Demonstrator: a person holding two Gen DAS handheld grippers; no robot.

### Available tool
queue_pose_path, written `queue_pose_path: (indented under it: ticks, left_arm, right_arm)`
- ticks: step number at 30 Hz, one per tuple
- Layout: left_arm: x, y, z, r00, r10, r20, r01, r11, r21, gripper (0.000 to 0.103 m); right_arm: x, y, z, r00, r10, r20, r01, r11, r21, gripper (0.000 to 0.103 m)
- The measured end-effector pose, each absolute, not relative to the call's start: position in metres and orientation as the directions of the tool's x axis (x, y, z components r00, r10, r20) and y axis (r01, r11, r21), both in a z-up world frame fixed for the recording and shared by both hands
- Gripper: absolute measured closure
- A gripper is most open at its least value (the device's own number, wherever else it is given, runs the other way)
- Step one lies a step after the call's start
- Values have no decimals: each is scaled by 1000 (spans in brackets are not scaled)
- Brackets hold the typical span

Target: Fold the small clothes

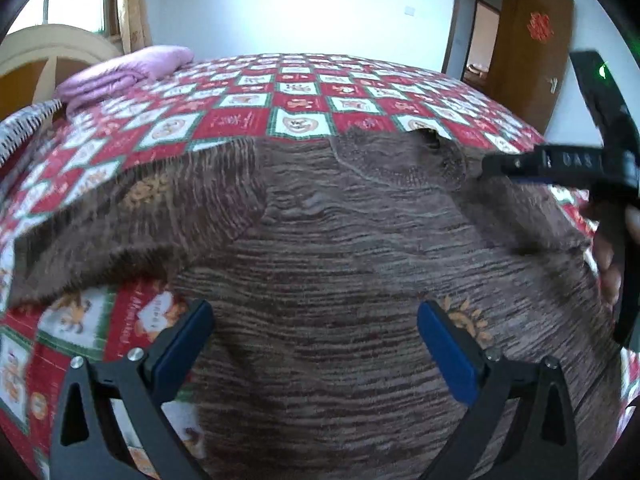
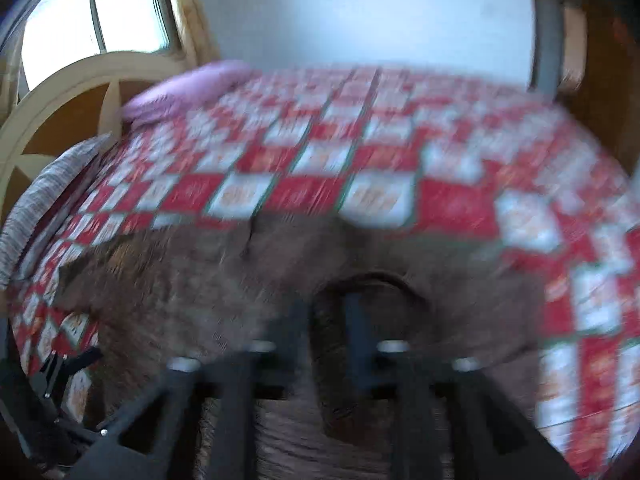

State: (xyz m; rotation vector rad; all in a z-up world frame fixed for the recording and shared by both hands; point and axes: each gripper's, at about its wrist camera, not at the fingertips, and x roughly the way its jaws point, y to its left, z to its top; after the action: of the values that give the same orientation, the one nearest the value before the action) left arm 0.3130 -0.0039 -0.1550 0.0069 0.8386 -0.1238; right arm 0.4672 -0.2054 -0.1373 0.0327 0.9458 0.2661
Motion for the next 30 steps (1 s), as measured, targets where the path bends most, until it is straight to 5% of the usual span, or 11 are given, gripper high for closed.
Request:
queue_pose_path:
  ticks: [5,14,20,23,25,27,30]
  left_arm:
    - [308,-4,-131,688,-74,-722,152,987,44,0]
    - [353,-78,-102,671,-161,-724,235,972,2,1]
    - [391,-135,-132,600,-228,-767,300,953,-48,21]
    - [409,-147,-154,554,-226,-801,283,956,-75,42]
    - [412,-149,-163,528,-249,-812,279,954,-111,79]
    - [409,-148,-162,539,-305,-785,298,941,-161,92]
    - [399,-150,-152,581,-296,-758,316,941,-125,95]
  right_arm:
    - [418,-262,-131,607,329,-723,-210,944,254,40]
    - [352,-381,-116,795,41,-605,106,973,206,39]
    - [337,-416,-141,800,16,-600,198,937,288,35]
    - [337,-419,-142,800,28,-599,195,932,305,35]
    - [343,-415,-146,787,19,-617,200,938,284,34]
    - [345,-412,-148,778,13,-628,200,943,267,34]
    - [350,-410,-152,761,10,-649,202,946,252,33]
